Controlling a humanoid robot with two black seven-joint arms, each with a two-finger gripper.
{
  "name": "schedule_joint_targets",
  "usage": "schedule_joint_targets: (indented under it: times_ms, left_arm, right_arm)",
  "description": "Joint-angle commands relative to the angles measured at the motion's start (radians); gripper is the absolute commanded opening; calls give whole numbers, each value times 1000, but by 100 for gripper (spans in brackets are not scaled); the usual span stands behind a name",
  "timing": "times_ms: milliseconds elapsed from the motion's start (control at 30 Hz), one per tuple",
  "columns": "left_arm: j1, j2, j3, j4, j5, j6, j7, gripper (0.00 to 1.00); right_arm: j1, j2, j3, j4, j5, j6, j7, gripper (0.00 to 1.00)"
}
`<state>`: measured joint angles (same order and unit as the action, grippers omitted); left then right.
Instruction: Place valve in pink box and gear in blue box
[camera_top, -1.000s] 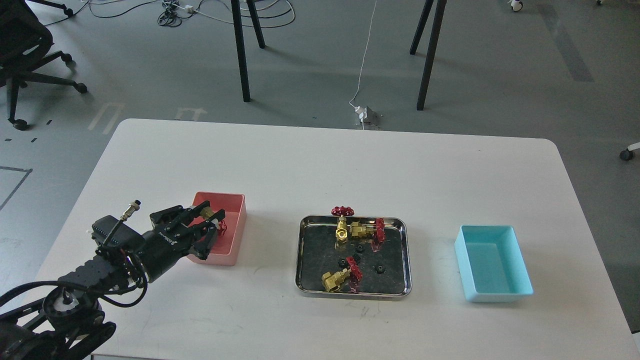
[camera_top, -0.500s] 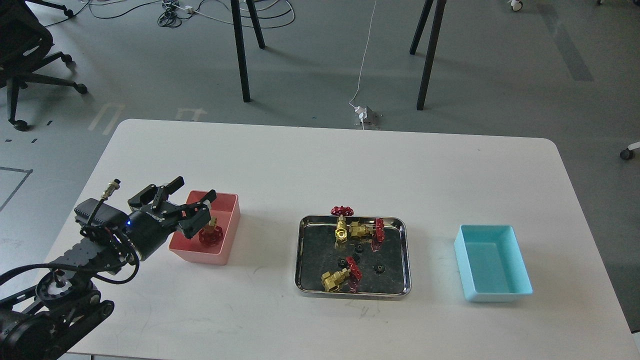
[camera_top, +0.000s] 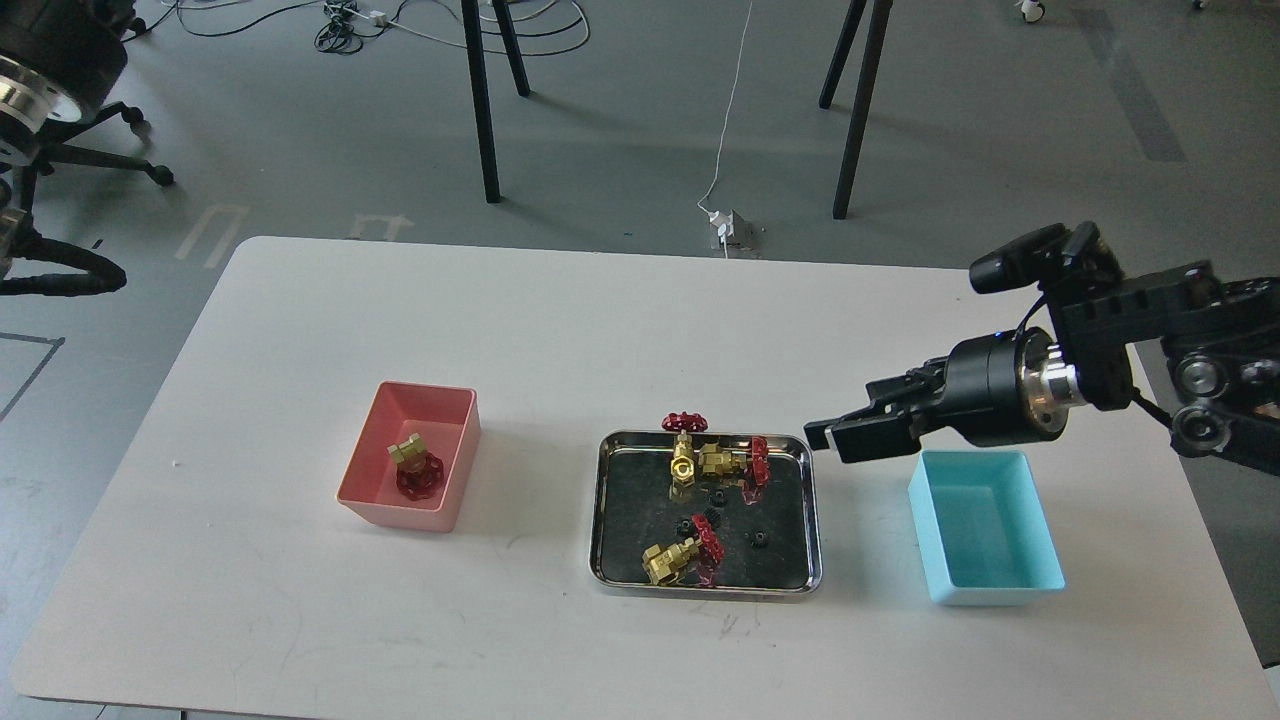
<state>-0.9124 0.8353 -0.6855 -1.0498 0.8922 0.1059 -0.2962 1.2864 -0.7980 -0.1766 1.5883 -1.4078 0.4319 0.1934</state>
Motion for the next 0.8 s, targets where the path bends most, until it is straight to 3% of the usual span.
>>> schedule_joint_targets:
  times_ms: [0, 133, 267, 367, 533, 767]
  left_arm:
    - [-71, 16, 1, 42, -7, -12, 5, 99]
    - [-106, 33, 0, 50, -9, -12, 5, 99]
    - [-126, 47, 0, 50, -9, -9, 6, 99]
    - [-132, 62, 0, 50, -9, -6, 6, 99]
    - [-132, 91, -26, 50, -9, -5, 5, 99]
    - [-134, 119, -39, 50, -9, -6, 5, 99]
  right_arm:
    - [59, 191, -159, -94, -42, 18, 11, 99]
    - [97, 406, -288, -269, -49, 18, 66, 98]
    - [86, 526, -356, -375, -62, 18, 89, 96]
    - [74, 606, -386, -436, -80, 14, 136, 90]
    - [44, 664, -406, -519, -164, -1, 185, 73]
    - [37, 689, -406, -564, -166, -2, 179, 71]
